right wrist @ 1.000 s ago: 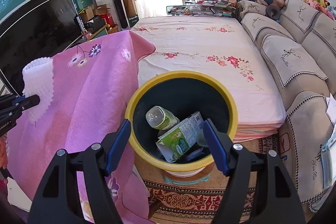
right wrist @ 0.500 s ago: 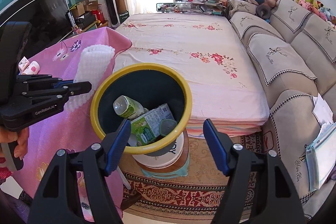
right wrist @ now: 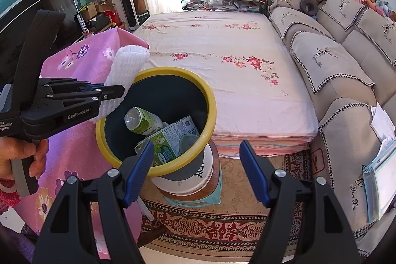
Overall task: Collect trash
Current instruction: 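Carry the foam net over the bin and release it with the left gripper, then move the right gripper back to the table and grasp the white paper cup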
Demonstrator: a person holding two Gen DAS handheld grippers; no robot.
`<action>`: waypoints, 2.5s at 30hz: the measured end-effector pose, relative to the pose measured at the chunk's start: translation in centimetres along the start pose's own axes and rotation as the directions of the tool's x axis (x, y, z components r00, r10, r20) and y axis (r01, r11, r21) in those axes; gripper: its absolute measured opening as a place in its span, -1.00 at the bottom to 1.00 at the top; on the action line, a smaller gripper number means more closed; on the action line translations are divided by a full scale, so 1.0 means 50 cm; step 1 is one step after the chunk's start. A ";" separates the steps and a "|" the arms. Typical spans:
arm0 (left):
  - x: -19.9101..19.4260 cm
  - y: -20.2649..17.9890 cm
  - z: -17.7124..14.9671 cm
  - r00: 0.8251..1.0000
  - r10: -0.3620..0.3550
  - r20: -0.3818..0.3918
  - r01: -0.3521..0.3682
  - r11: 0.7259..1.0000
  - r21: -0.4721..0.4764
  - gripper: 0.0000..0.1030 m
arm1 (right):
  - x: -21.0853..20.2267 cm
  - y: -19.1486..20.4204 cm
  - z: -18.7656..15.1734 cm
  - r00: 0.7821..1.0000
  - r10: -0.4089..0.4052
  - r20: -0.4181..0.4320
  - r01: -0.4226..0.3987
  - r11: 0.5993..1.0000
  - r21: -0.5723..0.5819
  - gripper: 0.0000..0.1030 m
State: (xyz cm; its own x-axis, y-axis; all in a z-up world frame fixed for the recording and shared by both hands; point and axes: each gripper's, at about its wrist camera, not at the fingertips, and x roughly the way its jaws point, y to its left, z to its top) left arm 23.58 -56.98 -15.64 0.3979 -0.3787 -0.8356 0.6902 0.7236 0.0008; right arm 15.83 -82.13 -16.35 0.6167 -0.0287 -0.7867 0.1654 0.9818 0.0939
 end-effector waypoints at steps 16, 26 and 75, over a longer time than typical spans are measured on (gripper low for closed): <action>0.041 -0.013 0.005 0.999 -0.016 -0.031 0.017 0.999 0.037 -0.73 | 0.020 -0.021 -0.006 1.000 -0.005 -0.026 0.006 1.000 0.021 0.31; -0.013 0.000 0.012 1.000 -0.014 0.015 0.014 0.999 0.036 0.58 | 0.015 -0.012 -0.005 0.999 -0.027 -0.039 0.028 0.999 0.018 0.31; -0.604 0.775 -0.699 0.920 0.387 0.055 -0.287 0.763 -0.579 0.91 | 0.286 1.030 0.208 0.947 0.289 -0.142 -0.320 0.896 -0.308 -0.80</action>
State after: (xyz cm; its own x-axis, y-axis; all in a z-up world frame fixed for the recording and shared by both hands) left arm 17.16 2.68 -9.57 0.6666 -0.0998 -0.7387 0.0627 0.9950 -0.0778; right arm 41.16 -33.93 -16.40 0.5228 0.2834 -0.8040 -0.2858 0.9468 0.1480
